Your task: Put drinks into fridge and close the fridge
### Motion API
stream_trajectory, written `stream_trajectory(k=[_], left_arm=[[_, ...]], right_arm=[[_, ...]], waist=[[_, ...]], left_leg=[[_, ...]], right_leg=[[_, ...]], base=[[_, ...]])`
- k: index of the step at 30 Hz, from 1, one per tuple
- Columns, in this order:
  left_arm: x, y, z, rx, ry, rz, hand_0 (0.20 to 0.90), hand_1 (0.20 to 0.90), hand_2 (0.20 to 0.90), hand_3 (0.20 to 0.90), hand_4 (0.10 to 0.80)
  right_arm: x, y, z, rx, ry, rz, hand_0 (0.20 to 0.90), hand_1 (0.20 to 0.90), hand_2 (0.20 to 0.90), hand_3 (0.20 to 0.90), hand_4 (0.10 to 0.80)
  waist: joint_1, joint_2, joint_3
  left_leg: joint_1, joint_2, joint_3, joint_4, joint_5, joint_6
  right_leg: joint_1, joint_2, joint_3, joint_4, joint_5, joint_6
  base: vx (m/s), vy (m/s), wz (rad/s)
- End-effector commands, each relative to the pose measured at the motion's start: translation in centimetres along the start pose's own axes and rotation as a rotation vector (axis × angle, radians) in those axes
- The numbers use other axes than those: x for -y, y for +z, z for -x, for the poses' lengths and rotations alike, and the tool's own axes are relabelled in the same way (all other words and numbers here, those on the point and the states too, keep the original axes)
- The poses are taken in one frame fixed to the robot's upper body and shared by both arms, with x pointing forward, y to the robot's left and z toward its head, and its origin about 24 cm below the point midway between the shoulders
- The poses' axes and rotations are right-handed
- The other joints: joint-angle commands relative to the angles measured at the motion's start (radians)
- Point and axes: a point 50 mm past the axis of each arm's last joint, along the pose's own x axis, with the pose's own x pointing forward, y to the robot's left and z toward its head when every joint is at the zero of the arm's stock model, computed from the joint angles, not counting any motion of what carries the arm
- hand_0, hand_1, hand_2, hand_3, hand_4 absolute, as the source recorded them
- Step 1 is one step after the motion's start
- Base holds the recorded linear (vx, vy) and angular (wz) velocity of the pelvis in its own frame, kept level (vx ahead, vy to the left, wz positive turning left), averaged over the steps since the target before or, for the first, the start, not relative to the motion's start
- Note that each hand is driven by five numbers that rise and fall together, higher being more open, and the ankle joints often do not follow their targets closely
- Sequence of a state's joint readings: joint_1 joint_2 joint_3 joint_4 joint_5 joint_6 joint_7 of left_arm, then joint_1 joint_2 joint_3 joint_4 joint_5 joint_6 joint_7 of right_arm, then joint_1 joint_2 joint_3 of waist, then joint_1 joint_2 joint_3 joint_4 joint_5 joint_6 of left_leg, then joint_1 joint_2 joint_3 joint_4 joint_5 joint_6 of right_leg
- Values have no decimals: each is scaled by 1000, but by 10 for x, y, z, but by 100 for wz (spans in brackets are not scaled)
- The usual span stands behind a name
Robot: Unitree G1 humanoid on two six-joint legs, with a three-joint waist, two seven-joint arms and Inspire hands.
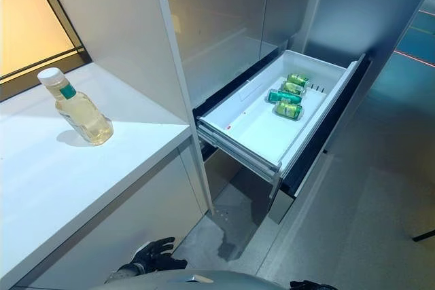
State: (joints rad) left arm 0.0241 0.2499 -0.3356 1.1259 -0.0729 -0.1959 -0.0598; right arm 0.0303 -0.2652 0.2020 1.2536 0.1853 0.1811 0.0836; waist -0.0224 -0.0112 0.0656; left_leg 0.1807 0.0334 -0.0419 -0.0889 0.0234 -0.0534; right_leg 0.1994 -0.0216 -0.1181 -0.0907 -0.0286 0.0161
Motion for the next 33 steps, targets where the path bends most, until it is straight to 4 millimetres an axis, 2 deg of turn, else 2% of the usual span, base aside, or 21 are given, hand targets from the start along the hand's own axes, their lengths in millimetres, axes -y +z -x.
stream_trajectory(k=[1, 6, 7, 11, 17, 23, 29, 33], left_arm=[[-2, 72, -10, 304, 12, -237, 900, 900, 900, 900, 800], [-3, 118, -4, 480, 10, -505, 900, 900, 900, 900, 800], [-5, 137, 0, 546, 27, -590, 900, 900, 900, 900, 800], [-11, 174, 10, 650, 62, -723, 900, 900, 900, 900, 800], [-18, 217, 30, 797, 89, -743, 900, 900, 900, 900, 800], [-19, 251, 54, 930, 35, -777, 900, 900, 900, 900, 800], [-15, 289, 91, 1079, -19, -769, 900, 900, 900, 900, 800], [-16, 304, 111, 1155, -28, -744, 900, 900, 900, 900, 800]], right_arm=[[-12, 20, 0, 31, 64, 28, 900, 900, 900, 900, 800], [-7, 24, 1, 37, 61, 57, 900, 900, 900, 900, 800], [-4, 25, 1, 40, 59, 68, 900, 900, 900, 900, 800], [0, 27, 2, 43, 53, 77, 900, 900, 900, 900, 800], [0, 27, 2, 37, 44, 76, 900, 900, 900, 900, 800], [-4, 23, 1, 34, 38, 73, 900, 900, 900, 900, 800], [-10, 19, -1, 38, 35, 71, 900, 900, 900, 900, 800], [-13, 15, -1, 39, 34, 69, 900, 900, 900, 900, 800]], waist=[[20, -8, 14], [11, -2, 19], [7, 2, 19], [3, 9, 17], [2, 16, 9], [5, 21, 1], [9, 25, 2], [13, 26, 1]], left_leg=[[-19, -74, 44, 3, -54, 80], [-22, -71, 49, 4, -54, 78], [-23, -70, 50, 4, -53, 78], [-27, -71, 51, 3, -52, 80], [-29, -74, 45, 2, -52, 84], [-29, -77, 36, 2, -56, 87], [-28, -80, 24, 2, -59, 91], [-29, -80, 19, 2, -60, 92]], right_leg=[[-68, 4, 22, 53, 35, 46], [-75, 5, 24, 60, 33, 49], [-77, 6, 26, 60, 32, 50], [-81, 3, 23, 60, 34, 53], [-78, 2, 20, 53, 35, 52], [-74, 0, 18, 49, 33, 52], [-70, 0, 19, 47, 30, 52], [-66, 0, 17, 43, 30, 51]], base=[[0, 0, 0], [0, 0, 0], [0, 0, 0], [0, 0, 0], [0, 0, 0], [0, 0, 0], [-2, -1, 2], [0, 0, 0]])
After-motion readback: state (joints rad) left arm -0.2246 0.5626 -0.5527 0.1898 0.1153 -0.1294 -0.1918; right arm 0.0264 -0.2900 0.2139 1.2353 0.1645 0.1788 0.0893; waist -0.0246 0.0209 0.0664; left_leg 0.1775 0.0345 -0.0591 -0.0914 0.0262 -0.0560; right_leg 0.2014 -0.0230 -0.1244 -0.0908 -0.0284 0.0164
